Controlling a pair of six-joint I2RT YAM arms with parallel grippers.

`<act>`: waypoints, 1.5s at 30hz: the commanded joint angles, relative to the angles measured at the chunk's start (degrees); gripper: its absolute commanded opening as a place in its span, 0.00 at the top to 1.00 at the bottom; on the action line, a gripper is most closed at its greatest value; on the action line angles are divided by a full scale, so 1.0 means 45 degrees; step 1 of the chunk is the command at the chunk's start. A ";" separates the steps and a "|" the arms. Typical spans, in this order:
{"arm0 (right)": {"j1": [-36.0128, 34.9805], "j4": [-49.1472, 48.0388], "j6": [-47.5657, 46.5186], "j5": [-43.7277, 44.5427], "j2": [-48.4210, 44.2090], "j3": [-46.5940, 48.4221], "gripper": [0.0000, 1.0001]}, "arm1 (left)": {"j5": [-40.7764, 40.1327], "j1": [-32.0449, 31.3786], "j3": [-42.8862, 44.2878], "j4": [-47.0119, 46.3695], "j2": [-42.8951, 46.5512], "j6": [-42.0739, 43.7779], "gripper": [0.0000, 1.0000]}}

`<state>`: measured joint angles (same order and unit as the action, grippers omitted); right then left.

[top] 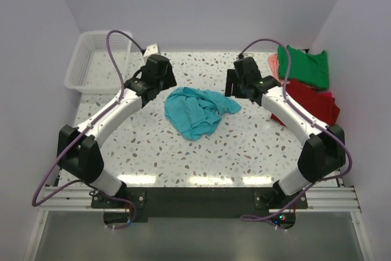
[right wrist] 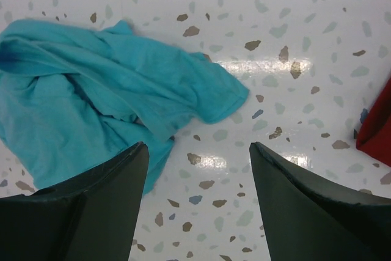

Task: Fold and stack the t-shirts
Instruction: Move the tshirt to the center of the board, then flatten the tshirt out

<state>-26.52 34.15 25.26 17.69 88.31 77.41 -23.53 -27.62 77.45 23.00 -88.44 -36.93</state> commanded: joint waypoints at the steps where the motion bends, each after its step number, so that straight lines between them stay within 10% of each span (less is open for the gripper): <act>1: -0.0374 -0.1064 -0.1408 -0.1411 0.0644 -0.0014 0.29 | 0.2334 0.0043 -0.1580 -0.0169 0.0004 -0.0328 0.39; 25: -0.2680 0.1745 -0.5066 -0.3092 0.7775 0.8500 0.55 | 0.2591 0.1703 -0.3324 0.0493 0.1372 -0.1657 0.42; 45: -0.2836 0.1200 -0.3405 -0.2466 0.5765 0.3892 0.68 | 0.3178 0.2192 -0.3852 0.0122 0.1334 -0.1033 0.43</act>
<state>-39.13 40.10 8.69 6.46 118.56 94.35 -10.39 -18.11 60.03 25.30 -82.96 -43.27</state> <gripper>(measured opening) 0.328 0.578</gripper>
